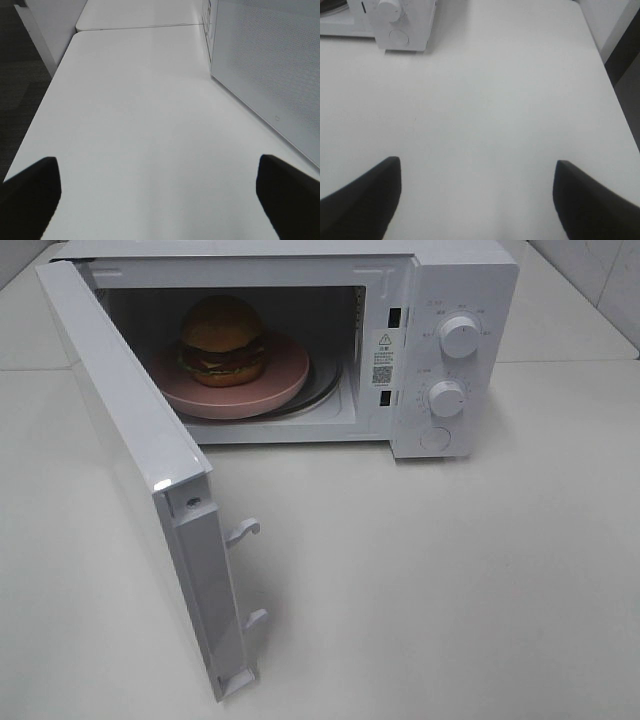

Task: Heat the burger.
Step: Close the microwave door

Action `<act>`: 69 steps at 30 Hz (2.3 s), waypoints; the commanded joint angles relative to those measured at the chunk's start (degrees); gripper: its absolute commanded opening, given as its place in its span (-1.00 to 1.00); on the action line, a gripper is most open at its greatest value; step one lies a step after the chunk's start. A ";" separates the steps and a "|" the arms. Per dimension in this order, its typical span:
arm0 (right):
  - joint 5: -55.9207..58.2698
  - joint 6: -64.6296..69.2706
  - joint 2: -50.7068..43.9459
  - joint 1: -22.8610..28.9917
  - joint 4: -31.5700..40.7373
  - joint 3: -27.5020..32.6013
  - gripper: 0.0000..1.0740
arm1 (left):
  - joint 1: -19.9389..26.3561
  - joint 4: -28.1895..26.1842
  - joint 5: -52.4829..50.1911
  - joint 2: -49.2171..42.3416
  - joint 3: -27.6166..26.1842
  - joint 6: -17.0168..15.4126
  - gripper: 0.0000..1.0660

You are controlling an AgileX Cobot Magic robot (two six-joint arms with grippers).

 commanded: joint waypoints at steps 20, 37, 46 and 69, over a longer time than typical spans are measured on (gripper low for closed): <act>-1.95 -0.34 -4.81 -4.35 0.17 0.69 0.42 | -0.34 -0.29 -0.52 -0.74 0.11 -0.34 0.88; -1.95 -0.34 -4.81 -4.35 0.17 0.69 0.42 | -0.34 -0.29 -0.52 -0.74 0.11 -0.34 0.88; -1.95 -0.34 -4.81 -4.35 0.17 0.69 0.42 | -0.34 0.11 -0.52 -0.74 0.11 -0.34 0.88; -1.95 -0.34 -4.81 -4.35 0.17 0.69 0.42 | -0.34 0.00 -11.86 1.60 -1.20 -0.52 0.29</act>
